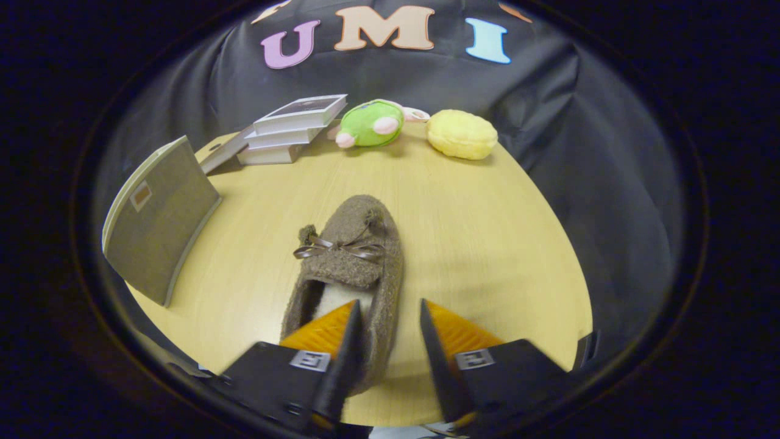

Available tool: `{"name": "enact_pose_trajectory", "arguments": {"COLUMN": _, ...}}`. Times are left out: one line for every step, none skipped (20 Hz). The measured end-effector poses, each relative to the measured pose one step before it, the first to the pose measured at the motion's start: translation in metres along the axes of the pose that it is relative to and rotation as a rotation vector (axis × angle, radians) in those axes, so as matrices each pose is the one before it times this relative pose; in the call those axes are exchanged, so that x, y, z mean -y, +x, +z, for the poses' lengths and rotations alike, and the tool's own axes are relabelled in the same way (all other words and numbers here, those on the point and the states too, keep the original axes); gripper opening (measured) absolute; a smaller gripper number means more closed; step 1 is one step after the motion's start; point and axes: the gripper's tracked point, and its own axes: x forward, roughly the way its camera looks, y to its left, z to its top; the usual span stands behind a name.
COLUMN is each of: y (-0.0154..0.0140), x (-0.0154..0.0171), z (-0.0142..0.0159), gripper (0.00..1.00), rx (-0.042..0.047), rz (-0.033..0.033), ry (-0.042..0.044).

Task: Open the storage box then place both shoes into the box .Put the left shoe in first, then the right shoe, with the right side of both shoes facing outward in a uniform manner.

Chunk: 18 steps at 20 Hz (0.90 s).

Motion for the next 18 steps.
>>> {"name": "enact_pose_trajectory", "arguments": {"y": 0.00376, "x": -0.00148, "z": -0.0038, "gripper": 0.44, "rx": -0.01695, "rz": 0.00068, "ry": 0.01841}}
{"name": "enact_pose_trajectory", "arguments": {"y": 0.00235, "x": -0.0007, "z": -0.00179, "gripper": 0.39, "rx": -0.02409, "rz": -0.00119, "ry": 0.00768}}
{"name": "enact_pose_trajectory", "arguments": {"y": 0.00119, "x": -0.00047, "z": -0.00221, "gripper": 0.34, "rx": -0.02361, "rz": -0.00034, "ry": 0.00456}}
{"name": "enact_pose_trajectory", "arguments": {"y": -0.0007, "x": -0.00085, "z": 0.00099, "gripper": 0.34, "rx": -0.01783, "rz": 0.00697, "ry": 0.00264}}
{"name": "enact_pose_trajectory", "arguments": {"y": 0.01508, "x": 0.00247, "z": -0.00554, "gripper": 0.22, "rx": -0.00819, "rz": -0.02143, "ry": 0.01704}}
{"name": "enact_pose_trajectory", "arguments": {"y": -0.01412, "x": -0.00222, "z": 0.00227, "gripper": 0.1, "rx": -0.0183, "rz": 0.00539, "ry": 0.00889}}
{"name": "enact_pose_trajectory", "arguments": {"y": -0.00124, "x": 0.00041, "z": 0.00179, "gripper": 0.11, "rx": 0.00184, "rz": -0.00221, "ry": 0.02492}}
{"name": "enact_pose_trajectory", "arguments": {"y": -0.00049, "x": 0.00254, "z": 0.00002, "gripper": 0.08, "rx": -0.0012, "rz": -0.00951, "ry": 0.02422}}
{"name": "enact_pose_trajectory", "arguments": {"y": 0.00203, "x": -0.00029, "z": 0.00076, "gripper": 0.06, "rx": 0.00131, "rz": 0.00041, "ry": 0.02296}}
{"name": "enact_pose_trajectory", "arguments": {"y": -0.0048, "x": -0.00117, "z": 0.00106, "gripper": 0.04, "rx": 0.00289, "rz": 0.00503, "ry": 0.03327}}
{"name": "enact_pose_trajectory", "arguments": {"y": -0.00452, "x": -0.00284, "z": -0.00072, "gripper": 0.04, "rx": -0.00735, "rz": 0.01083, "ry": 0.03457}}
{"name": "enact_pose_trajectory", "arguments": {"y": -0.00562, "x": -0.00285, "z": 0.0001, "gripper": 0.04, "rx": -0.00089, "rz": 0.00666, "ry": 0.04886}}
{"name": "enact_pose_trajectory", "arguments": {"y": -0.00362, "x": -0.00345, "z": -0.00002, "gripper": 0.04, "rx": -0.00501, "rz": 0.00696, "ry": 0.02263}}
{"name": "enact_pose_trajectory", "arguments": {"y": -0.00397, "x": -0.00271, "z": 0.00183, "gripper": 0.04, "rx": 0.00934, "rz": 0.00203, "ry": 0.026}}
{"name": "enact_pose_trajectory", "arguments": {"y": -0.00512, "x": -0.00382, "z": 0.00089, "gripper": 0.04, "rx": 0.00173, "rz": 0.00327, "ry": 0.02218}}
{"name": "enact_pose_trajectory", "arguments": {"y": -0.00534, "x": -0.00299, "z": 0.00092, "gripper": 0.04, "rx": 0.00588, "rz": -0.00239, "ry": 0.02145}}
{"name": "enact_pose_trajectory", "arguments": {"y": -0.00581, "x": -0.00315, "z": 0.00097, "gripper": 0.04, "rx": 0.00926, "rz": -0.00442, "ry": 0.01767}}
{"name": "enact_pose_trajectory", "arguments": {"y": -0.00773, "x": -0.00282, "z": 0.00054, "gripper": 0.04, "rx": 0.00608, "rz": -0.0043, "ry": 0.01338}}
